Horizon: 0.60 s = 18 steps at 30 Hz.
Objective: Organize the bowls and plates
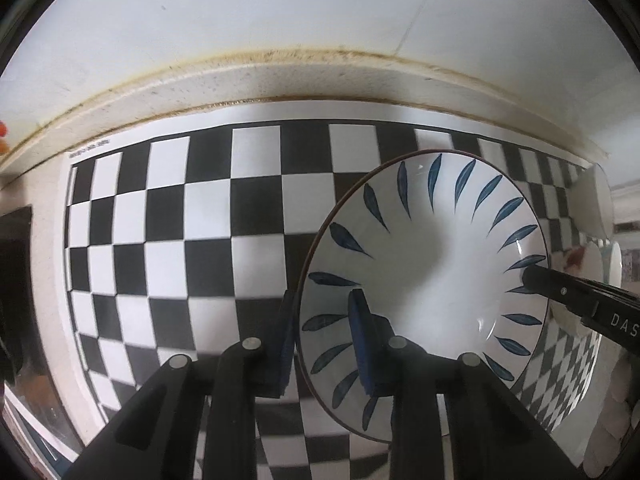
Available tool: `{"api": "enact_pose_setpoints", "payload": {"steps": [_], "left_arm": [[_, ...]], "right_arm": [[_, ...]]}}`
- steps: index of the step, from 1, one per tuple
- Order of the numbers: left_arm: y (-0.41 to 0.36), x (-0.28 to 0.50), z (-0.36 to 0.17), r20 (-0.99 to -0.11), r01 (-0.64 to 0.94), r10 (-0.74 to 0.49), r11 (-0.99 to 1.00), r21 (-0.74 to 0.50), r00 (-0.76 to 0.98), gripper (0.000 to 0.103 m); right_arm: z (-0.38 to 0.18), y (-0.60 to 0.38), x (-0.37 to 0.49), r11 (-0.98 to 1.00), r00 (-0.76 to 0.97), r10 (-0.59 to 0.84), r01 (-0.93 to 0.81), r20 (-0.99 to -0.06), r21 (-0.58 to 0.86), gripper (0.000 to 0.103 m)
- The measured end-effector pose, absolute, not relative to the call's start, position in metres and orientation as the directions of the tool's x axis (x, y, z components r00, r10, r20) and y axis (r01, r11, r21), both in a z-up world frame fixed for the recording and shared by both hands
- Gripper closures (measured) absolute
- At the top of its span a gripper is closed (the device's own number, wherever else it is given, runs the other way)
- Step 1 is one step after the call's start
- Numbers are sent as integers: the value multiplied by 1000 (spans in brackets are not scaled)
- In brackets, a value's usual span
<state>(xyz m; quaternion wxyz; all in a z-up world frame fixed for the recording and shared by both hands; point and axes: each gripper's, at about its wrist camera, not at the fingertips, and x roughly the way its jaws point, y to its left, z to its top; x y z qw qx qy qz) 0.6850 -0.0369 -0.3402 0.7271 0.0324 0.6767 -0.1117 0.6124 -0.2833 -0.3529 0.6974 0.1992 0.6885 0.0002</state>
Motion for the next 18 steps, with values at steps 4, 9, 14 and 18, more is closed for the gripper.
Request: {"api": "enact_pose_setpoints", "payload": {"steps": [4, 9, 14, 18], "left_arm": [[-35, 661, -309, -988, 224, -119, 970, -95, 97, 80], [-30, 641, -273, -982, 239, -133, 966, -98, 136, 80], [-40, 614, -268, -980, 257, -148, 960, -110, 131, 80], [-44, 582, -272, -983, 268, -150, 956, -116, 109, 80]], "right_arm": [[-330, -279, 586, 922, 78, 285, 250, -955, 295, 92], [-296, -274, 545, 920, 126, 298, 225, -946, 320, 92], [-270, -274, 499, 919, 155, 304, 210, -940, 332, 92], [-261, -286, 457, 917, 149, 315, 205, -937, 341, 92]]}}
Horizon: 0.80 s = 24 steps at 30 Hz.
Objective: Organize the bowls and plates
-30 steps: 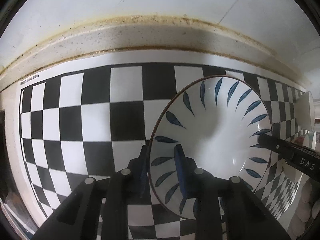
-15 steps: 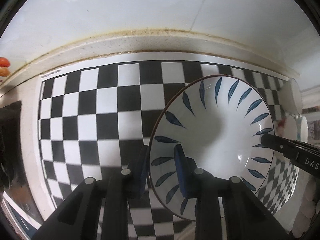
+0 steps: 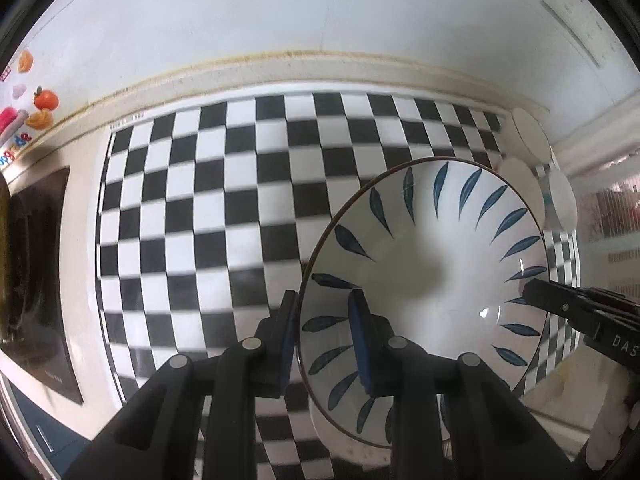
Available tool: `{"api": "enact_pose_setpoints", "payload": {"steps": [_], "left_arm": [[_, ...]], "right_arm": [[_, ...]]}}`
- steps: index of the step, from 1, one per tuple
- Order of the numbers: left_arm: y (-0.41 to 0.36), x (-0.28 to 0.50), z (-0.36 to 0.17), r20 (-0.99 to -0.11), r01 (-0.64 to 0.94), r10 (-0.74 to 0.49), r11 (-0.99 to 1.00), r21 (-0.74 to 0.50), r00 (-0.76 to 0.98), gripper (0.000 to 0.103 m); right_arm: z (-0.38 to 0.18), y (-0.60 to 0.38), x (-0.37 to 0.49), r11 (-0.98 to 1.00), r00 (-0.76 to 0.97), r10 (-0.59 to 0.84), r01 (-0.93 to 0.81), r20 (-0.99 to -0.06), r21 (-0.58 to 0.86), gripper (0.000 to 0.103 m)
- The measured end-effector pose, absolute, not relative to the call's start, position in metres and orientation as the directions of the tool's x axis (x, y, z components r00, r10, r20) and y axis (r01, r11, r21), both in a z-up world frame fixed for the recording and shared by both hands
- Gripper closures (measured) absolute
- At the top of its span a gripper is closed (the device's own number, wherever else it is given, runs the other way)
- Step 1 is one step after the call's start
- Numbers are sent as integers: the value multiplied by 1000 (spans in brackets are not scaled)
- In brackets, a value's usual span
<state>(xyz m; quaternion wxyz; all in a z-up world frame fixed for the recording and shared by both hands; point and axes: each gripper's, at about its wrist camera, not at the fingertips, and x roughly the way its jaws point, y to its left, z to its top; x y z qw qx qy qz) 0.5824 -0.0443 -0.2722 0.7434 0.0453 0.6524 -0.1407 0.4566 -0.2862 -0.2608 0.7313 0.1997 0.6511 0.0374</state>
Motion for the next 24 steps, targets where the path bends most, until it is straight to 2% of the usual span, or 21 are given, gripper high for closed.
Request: {"api": "enact_pose_setpoints", "payload": {"steps": [5, 15, 24], "left_arm": [[-53, 550, -292, -989, 268, -139, 956, -121, 50, 80], [-79, 514, -355, -997, 322, -30, 946, -50, -66, 80], [-95, 502, -366, -997, 352, 32, 936, 7, -65, 80]], "right_arm": [[-269, -294, 410, 911, 122, 329, 222, -936, 349, 92], [-335, -298, 366, 921, 7, 303, 255, -953, 295, 92], [-362, -298, 355, 930, -41, 287, 251, -957, 269, 92]]}}
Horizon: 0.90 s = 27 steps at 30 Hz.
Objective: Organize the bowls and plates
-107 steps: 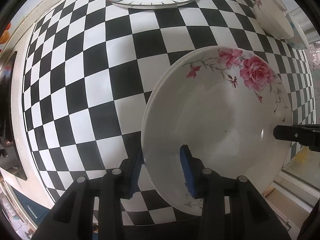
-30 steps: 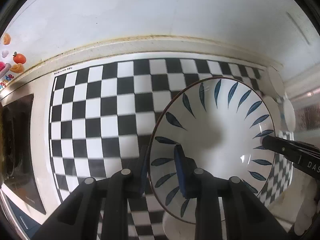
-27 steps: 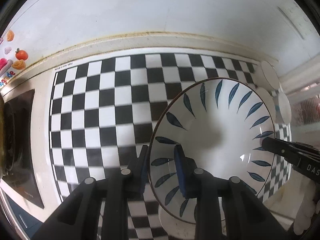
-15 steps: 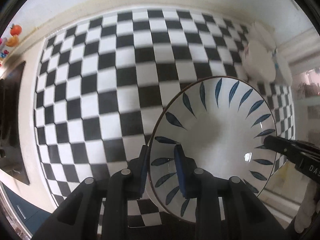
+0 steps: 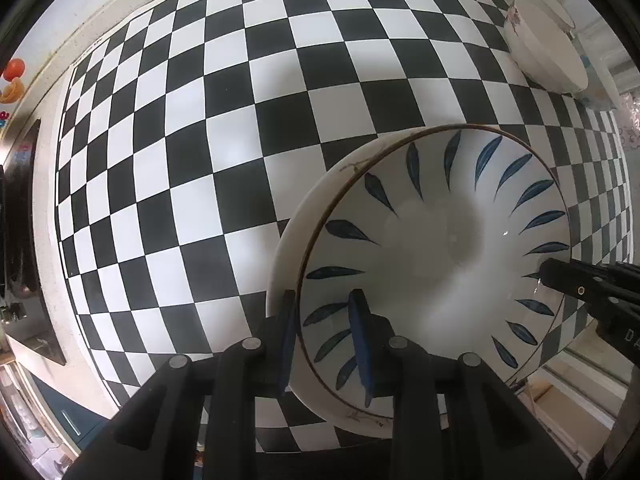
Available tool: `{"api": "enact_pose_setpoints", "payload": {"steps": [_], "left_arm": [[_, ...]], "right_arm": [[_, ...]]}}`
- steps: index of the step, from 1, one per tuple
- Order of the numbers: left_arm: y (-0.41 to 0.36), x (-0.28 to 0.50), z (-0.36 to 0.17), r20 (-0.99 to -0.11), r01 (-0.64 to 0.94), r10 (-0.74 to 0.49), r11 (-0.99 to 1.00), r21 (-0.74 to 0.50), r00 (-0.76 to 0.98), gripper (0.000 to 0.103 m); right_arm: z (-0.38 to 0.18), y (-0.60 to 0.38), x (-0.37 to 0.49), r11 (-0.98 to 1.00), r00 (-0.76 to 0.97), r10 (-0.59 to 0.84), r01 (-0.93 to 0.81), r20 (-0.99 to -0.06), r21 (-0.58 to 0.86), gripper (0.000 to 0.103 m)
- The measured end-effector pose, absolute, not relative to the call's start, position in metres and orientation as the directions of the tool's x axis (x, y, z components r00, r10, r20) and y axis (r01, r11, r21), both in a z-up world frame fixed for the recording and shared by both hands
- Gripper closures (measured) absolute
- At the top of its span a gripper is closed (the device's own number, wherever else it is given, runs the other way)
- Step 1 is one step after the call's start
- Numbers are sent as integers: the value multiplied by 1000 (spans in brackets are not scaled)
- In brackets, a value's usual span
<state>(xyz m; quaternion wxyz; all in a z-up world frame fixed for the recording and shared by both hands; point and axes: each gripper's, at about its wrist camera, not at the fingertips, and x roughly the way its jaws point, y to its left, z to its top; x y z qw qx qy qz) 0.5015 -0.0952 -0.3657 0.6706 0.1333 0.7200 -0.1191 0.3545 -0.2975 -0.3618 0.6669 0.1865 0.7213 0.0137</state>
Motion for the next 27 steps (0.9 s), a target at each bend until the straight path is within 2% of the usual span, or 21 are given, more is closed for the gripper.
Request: {"api": "enact_pose_setpoints", "payload": {"steps": [12, 27], "left_arm": [[-111, 482, -368, -996, 336, 54, 941, 26, -77, 80], [-64, 457, -378, -993, 296, 39, 955, 6, -108, 79]], "right_arm": [[-370, -277, 367, 942, -97, 275, 226, -957, 248, 91], [-372, -265, 371, 947, -144, 263, 228, -954, 227, 87]]}}
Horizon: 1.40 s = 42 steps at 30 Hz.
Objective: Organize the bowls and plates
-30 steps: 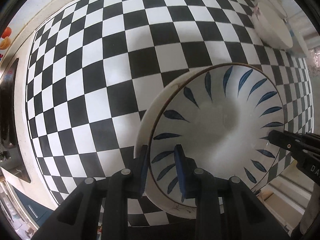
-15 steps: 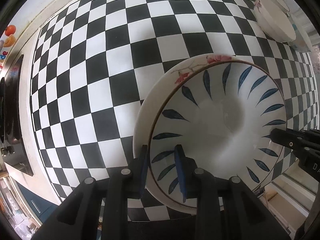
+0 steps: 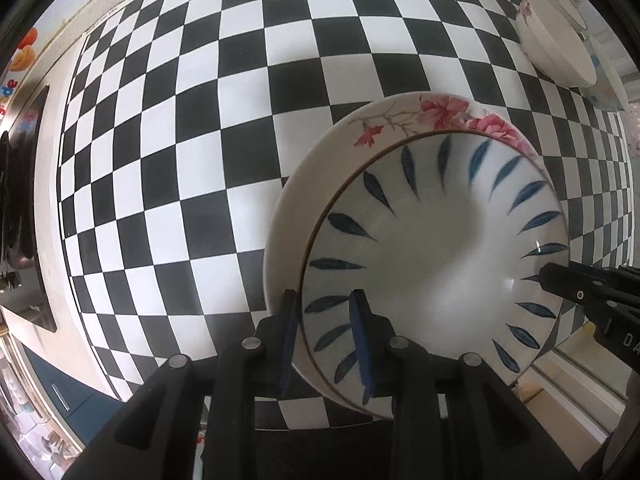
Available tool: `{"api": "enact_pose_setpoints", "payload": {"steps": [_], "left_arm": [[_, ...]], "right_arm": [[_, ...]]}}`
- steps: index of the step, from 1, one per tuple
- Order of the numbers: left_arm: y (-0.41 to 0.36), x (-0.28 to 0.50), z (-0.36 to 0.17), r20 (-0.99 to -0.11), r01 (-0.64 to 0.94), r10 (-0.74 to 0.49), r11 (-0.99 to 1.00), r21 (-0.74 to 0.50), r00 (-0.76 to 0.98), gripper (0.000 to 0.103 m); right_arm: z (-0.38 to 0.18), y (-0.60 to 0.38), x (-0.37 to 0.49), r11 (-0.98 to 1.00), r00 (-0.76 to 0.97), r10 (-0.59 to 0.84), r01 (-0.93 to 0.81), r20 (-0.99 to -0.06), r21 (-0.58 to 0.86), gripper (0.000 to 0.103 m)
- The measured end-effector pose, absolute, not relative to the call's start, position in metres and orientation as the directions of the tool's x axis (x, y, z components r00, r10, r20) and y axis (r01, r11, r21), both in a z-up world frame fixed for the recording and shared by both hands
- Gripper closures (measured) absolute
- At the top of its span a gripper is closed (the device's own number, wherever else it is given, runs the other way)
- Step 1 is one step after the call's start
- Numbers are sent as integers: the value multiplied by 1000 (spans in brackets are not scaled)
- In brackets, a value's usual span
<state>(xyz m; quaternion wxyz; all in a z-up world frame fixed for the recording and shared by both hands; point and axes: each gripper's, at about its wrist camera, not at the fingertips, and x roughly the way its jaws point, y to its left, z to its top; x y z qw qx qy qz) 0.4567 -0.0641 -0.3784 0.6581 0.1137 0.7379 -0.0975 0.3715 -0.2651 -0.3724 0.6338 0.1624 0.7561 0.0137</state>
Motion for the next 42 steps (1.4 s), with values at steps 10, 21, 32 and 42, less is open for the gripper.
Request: {"api": "enact_pose_setpoints", "payload": {"steps": [10, 21, 32, 42], "left_arm": [[-46, 443, -354, -995, 281, 43, 960, 16, -90, 79], [-46, 429, -267, -1000, 298, -25, 954, -22, 5, 79], [-60, 405, -196, -992, 300, -72, 953, -37, 108, 79], [-53, 375, -147, -975, 296, -85, 955, -21, 206, 79]], "right_arm": [[-354, -253, 370, 954, -123, 258, 189, -958, 233, 87], [-276, -249, 352, 956, -2, 241, 173, -971, 237, 87], [-177, -247, 312, 971, 116, 183, 137, -976, 198, 87], [-129, -238, 282, 979, 178, 161, 99, -971, 181, 87]]}}
